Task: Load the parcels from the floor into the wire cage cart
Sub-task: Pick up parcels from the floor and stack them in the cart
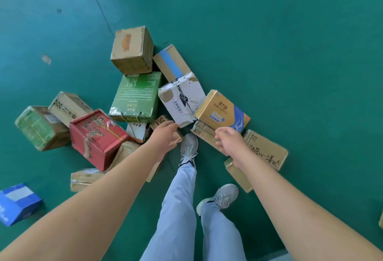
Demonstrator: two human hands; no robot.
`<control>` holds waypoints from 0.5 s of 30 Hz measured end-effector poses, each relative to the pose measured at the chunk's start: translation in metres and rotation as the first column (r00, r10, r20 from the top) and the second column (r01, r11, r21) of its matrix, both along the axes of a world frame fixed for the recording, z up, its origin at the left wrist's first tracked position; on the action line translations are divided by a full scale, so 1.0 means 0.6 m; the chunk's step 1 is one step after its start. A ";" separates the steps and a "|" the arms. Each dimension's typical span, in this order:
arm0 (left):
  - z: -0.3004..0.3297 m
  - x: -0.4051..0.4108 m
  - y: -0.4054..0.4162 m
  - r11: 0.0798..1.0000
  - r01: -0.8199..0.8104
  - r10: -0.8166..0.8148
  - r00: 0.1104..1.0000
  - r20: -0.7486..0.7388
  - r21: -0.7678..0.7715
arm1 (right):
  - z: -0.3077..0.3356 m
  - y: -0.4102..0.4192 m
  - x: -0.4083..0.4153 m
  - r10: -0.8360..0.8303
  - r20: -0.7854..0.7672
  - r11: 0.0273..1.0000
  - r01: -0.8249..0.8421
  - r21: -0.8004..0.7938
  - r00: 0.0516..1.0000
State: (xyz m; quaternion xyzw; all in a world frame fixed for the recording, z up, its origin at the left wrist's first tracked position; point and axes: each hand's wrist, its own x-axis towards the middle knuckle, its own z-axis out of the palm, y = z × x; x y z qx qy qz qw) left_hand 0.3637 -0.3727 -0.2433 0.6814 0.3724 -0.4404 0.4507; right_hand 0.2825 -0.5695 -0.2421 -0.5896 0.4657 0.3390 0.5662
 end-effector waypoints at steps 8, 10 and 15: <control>-0.274 0.129 0.082 0.998 -0.041 0.044 0.995 -0.086 0.043 | -0.255 0.055 0.182 0.179 -0.044 0.983 -0.181 -0.034 0.983; -0.331 0.151 0.091 0.998 -0.040 0.044 0.993 -0.112 0.037 | -0.309 0.058 0.229 0.227 -0.040 0.971 -0.230 -0.068 0.973; -0.435 0.216 0.081 0.979 -0.200 0.202 0.979 -0.035 0.038 | -0.426 0.050 0.345 0.286 0.083 0.940 -0.263 -0.217 0.955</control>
